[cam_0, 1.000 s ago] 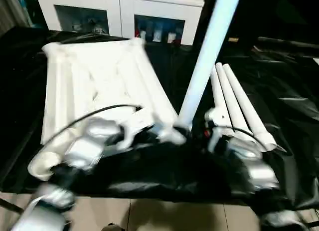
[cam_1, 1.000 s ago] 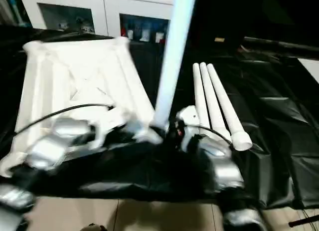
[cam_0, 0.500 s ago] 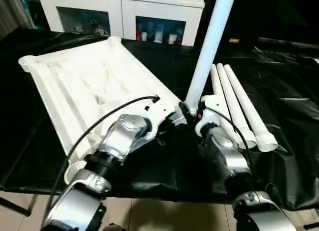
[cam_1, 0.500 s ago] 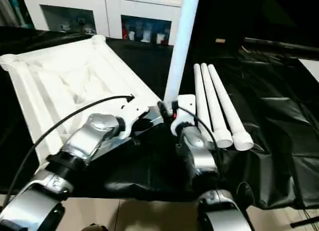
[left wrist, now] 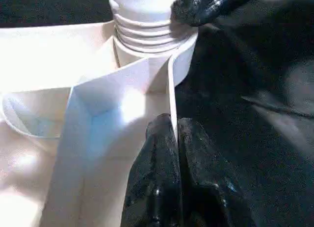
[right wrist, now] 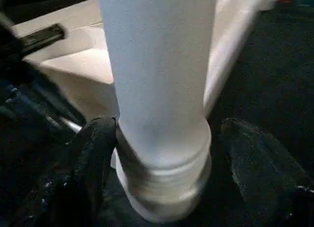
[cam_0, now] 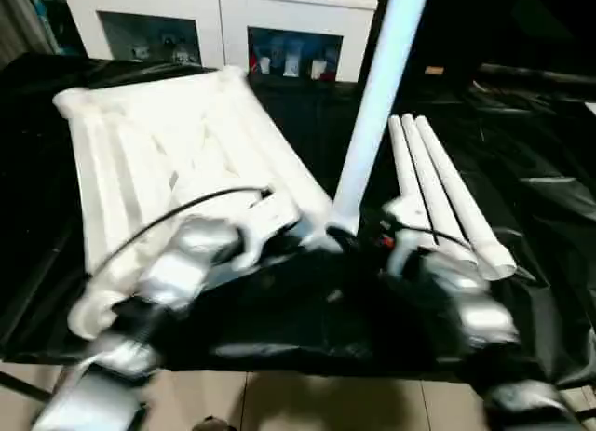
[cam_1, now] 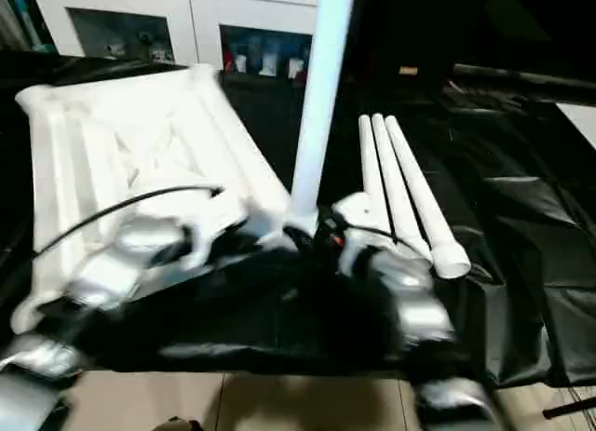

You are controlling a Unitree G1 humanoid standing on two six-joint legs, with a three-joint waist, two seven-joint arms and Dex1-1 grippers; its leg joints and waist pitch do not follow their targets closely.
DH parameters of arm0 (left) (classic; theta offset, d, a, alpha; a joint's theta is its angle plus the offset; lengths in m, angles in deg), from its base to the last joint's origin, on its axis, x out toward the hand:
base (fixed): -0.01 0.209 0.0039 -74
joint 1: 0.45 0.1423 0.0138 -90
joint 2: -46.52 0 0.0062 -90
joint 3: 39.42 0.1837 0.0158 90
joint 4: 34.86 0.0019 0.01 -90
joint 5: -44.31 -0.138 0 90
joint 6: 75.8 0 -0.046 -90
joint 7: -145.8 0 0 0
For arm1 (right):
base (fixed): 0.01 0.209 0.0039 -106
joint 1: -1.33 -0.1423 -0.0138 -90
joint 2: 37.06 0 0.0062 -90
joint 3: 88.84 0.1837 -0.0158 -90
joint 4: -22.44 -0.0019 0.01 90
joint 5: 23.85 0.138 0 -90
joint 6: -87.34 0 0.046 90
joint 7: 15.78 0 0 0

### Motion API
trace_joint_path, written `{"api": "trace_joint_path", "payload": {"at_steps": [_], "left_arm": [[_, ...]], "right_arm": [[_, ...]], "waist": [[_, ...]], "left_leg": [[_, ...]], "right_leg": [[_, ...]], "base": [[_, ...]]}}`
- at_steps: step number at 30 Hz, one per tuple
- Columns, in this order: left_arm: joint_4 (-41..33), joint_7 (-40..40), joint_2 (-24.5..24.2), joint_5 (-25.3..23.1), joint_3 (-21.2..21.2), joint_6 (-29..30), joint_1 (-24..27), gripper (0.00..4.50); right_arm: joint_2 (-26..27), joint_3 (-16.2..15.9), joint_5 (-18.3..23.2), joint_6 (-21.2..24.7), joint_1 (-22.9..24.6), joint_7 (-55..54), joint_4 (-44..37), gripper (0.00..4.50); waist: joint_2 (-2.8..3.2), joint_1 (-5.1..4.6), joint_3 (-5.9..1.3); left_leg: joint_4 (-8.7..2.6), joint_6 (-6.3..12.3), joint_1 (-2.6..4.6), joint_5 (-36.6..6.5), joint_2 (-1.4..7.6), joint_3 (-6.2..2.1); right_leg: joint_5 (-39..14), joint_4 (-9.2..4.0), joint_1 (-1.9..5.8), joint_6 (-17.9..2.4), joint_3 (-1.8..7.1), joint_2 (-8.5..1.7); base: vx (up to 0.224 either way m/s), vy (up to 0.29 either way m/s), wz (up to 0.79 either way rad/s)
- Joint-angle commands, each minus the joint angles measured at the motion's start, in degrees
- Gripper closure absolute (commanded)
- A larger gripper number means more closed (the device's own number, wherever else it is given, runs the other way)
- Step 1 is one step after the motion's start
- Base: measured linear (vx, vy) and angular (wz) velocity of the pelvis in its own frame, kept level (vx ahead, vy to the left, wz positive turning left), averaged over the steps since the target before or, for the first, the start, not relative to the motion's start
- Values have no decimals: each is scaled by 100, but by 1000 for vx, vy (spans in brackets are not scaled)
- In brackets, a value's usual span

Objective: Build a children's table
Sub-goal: Rotate leg to tighten

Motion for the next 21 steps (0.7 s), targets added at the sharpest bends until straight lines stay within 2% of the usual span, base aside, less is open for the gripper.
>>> {"api": "trace_joint_path", "payload": {"at_steps": [1,5,6,12,15,21], "left_arm": [[93,-268,88,213,226,-93,261,450],[86,-342,38,203,192,-118,301,450],[74,-356,14,196,188,-113,316,450],[-20,-414,-35,221,179,-73,367,450],[-22,-428,-38,215,169,-77,381,450],[-34,-453,-51,217,163,-60,387,450]], "right_arm": [[-65,-44,99,88,22,172,-166,87],[-146,-117,116,150,66,447,-260,87],[-162,-160,108,188,89,507,-279,106],[-163,-191,93,234,130,629,-302,126],[-135,-157,98,229,121,625,-293,160],[-133,-167,106,236,105,650,-287,193]], "waist": [[-37,4,-251],[-42,15,-256],[-51,19,-260],[-55,18,-268],[-55,16,-275],[-60,19,-287]], "left_leg": [[-300,542,25,-806,196,-83],[-294,554,40,-734,203,-70],[-289,557,31,-702,198,-70],[-279,549,27,-667,190,-68],[-274,555,36,-641,192,-64],[-259,607,31,-545,184,-61]], "right_leg": [[-273,-442,201,-1150,289,-455],[-120,-425,200,-1212,287,-449],[-85,-418,214,-1216,289,-454],[-114,-415,221,-1196,292,-460],[-58,-405,218,-1217,290,-455],[129,-381,233,-1250,288,-454]], "base": [[0,0,0],[0,0,0],[0,0,0],[0,0,0],[0,0,0],[0,0,0]]}}
